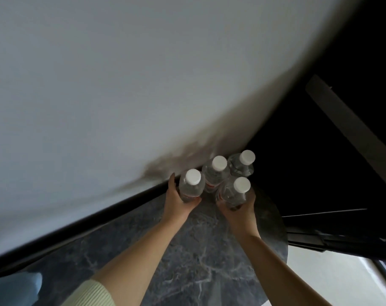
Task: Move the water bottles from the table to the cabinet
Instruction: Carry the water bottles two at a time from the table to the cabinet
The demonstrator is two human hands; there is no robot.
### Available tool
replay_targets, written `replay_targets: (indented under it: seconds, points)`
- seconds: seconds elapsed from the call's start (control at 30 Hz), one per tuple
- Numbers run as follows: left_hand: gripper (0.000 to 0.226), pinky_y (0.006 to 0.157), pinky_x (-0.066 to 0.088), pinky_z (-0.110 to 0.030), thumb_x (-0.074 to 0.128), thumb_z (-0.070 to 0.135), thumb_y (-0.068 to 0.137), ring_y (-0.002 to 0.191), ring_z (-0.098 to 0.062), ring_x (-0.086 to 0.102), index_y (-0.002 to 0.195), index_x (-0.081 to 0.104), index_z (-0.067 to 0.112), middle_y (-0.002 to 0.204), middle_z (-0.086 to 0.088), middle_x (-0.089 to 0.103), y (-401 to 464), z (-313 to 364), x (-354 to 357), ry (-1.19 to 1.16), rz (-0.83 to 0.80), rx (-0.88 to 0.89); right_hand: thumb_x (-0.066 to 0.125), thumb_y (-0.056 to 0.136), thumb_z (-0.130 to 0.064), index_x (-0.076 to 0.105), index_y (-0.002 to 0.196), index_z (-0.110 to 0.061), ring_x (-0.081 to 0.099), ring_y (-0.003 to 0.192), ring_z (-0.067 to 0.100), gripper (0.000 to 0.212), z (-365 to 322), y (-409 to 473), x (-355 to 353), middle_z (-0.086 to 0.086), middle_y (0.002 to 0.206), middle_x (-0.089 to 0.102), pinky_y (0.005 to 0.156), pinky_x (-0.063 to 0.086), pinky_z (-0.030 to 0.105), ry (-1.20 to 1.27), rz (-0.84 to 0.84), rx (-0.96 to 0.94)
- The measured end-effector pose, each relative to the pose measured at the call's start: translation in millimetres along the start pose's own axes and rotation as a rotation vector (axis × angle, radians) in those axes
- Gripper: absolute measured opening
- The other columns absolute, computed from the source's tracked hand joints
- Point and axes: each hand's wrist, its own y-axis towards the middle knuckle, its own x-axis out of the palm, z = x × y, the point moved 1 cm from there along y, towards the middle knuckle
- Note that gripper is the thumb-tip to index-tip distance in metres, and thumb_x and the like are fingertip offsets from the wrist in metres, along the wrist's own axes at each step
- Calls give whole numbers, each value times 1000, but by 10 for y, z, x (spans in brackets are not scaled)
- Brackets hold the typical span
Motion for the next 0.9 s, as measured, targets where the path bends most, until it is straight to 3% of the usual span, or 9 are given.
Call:
replay_targets:
  seconds: [0.07,0.2,0.33,0.4,0.57,0.7,0.9]
  points:
    - [121,114,33,-51,89,35,63,143,-21,31,152,7,36,157,-3,29,-104,83,-85,36,-29,-4,84,73,-23,14,152,-30,41,137,23,105,-117,-101,-79,4,152,36,108,41,41,-31,-11,-27]
    - [114,117,25,-41,85,33,70,146,-20,22,154,8,24,160,-2,20,-453,487,-323,150,-45,71,84,73,-25,8,154,-31,29,144,18,112,-465,-394,-314,2,159,24,115,32,39,-34,-34,-65]
    - [102,115,27,-34,78,35,78,144,-18,25,153,12,21,158,-3,23,-784,911,-575,268,-14,188,81,78,-29,12,155,-25,27,145,20,103,-864,-707,-611,3,159,23,112,29,32,-162,-65,-101]
    - [90,110,31,-33,72,39,83,142,-20,29,152,17,21,155,-5,28,-959,1210,-674,403,-14,265,75,83,-33,19,154,-21,30,143,23,91,-1101,-848,-759,6,158,26,110,30,30,-277,-92,-114]
    - [58,103,41,-36,63,43,89,128,-21,45,139,45,18,138,-2,50,-1315,2035,-829,636,-38,501,54,96,-44,43,142,-16,46,130,30,55,-1805,-1081,-994,10,148,39,108,39,42,-627,-148,-166]
    - [51,94,46,-39,57,49,91,117,-23,52,131,52,18,128,-4,56,-1562,2526,-919,905,-84,624,43,99,-45,43,141,-14,44,129,34,52,-2279,-1327,-1045,13,142,45,110,33,52,-1009,-180,-213]
    - [53,94,43,-39,53,51,91,119,-27,49,130,50,16,130,-7,53,-1931,2734,-1246,1127,-86,564,44,98,-38,44,139,-15,41,132,33,47,-2702,-1650,-954,11,144,44,111,28,53,-1331,-220,-299]
